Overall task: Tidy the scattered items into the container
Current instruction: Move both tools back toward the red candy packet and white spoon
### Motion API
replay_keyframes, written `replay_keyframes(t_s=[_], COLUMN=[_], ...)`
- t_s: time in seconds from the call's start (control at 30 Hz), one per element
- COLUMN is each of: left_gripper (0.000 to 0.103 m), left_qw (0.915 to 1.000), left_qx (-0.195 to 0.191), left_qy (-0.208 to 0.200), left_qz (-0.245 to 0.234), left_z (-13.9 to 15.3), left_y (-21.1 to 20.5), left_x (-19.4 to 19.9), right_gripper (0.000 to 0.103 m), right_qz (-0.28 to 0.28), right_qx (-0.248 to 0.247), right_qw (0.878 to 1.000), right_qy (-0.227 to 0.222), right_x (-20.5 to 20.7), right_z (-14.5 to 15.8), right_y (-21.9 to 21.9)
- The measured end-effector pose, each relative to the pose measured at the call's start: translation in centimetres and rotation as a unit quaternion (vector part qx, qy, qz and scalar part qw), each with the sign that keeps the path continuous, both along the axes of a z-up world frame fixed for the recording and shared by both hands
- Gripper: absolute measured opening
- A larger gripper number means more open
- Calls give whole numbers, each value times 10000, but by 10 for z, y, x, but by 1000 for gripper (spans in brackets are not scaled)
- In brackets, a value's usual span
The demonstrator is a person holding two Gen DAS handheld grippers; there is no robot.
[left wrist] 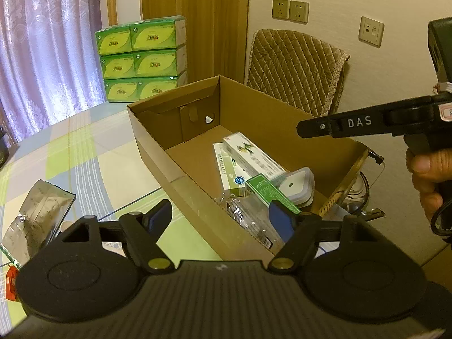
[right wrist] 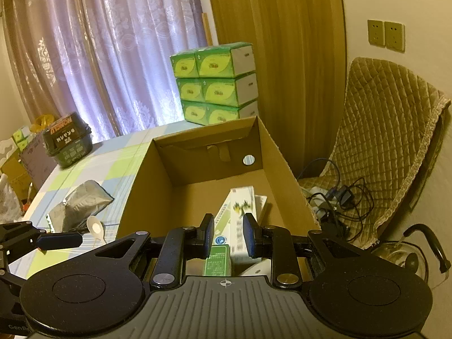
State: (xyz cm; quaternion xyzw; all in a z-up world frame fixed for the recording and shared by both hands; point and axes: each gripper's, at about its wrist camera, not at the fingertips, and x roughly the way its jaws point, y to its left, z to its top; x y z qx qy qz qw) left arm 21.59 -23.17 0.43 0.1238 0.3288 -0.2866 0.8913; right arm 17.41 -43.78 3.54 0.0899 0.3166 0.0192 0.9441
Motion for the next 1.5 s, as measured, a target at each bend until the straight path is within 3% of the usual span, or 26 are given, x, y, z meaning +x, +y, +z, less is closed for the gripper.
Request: replay_keyframes(t_s=[0.37, 0.73, 0.77, 0.8, 0.83, 0.87, 1.2, 1.5], left_gripper=[76, 80, 80, 81, 81, 81, 84, 97], left_qw=[9997, 9932, 9921, 9909, 9897, 9885, 9750, 9653], left_qx=[-26, -49, -64, -75, -78, -88, -237, -151], left_qy=[-5, 201, 221, 237, 252, 268, 292, 195], left_qz=[239, 1143, 1237, 1323, 1408, 1485, 2191, 2599], left_z=[6, -2, -3, -4, -4, -4, -7, -11], left_y=[28, 118, 127, 136, 145, 153, 225, 272], left_x=[-18, -49, -53, -56, -59, -62, -91, -92], right_gripper=[29, 30, 39, 76, 92, 96, 96, 96], right_qz=[145, 601, 673, 723, 767, 840, 1768, 2296], right_qx=[-39, -56, -75, -97, -137, -191, -488, -685], right_qw=[9998, 9975, 9969, 9964, 9956, 9944, 9818, 9708], right_qy=[-149, -376, -393, -425, -516, -619, -496, -140], right_x=[-13, -22, -23, -24, -26, -29, -29, -24], right_z=[20, 45, 46, 47, 49, 50, 39, 7], right_y=[14, 68, 76, 83, 93, 101, 182, 224])
